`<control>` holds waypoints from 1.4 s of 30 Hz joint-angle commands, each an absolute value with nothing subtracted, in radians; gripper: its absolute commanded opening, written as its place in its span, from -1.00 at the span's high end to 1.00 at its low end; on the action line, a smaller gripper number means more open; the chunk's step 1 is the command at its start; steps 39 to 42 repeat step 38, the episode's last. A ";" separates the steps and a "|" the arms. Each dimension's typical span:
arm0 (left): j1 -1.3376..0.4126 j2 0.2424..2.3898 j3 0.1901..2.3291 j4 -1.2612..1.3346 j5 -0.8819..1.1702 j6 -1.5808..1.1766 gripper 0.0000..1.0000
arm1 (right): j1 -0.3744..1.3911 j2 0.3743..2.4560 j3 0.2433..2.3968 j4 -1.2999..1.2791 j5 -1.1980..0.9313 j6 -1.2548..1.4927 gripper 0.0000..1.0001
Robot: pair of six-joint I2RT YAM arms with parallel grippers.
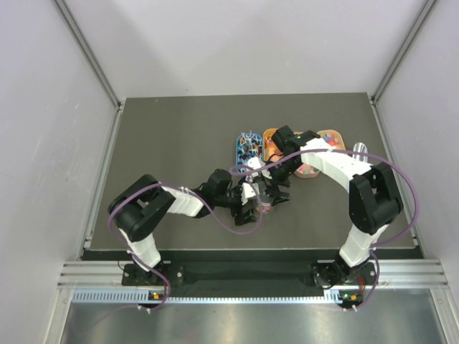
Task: Pack the candies
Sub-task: Screw the bottle lid onto the packing bottle, then reset both arms
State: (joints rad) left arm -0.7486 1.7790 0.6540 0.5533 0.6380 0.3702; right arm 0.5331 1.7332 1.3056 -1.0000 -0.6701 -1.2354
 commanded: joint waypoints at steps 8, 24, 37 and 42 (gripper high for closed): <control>-0.718 1.505 0.811 0.035 0.482 0.387 -0.97 | 0.365 1.694 1.474 -1.167 -0.638 -1.285 -0.99; -0.387 1.295 0.867 0.087 -0.256 0.020 -0.97 | -0.112 1.206 0.996 -0.185 -0.271 -0.145 -0.99; -0.224 1.200 0.827 0.114 -0.276 -0.077 -0.97 | -0.118 1.058 0.933 -0.241 0.127 0.123 -0.99; -0.222 1.193 0.825 0.110 -0.269 -0.075 -0.97 | -0.118 1.054 0.928 -0.247 0.121 0.120 -0.99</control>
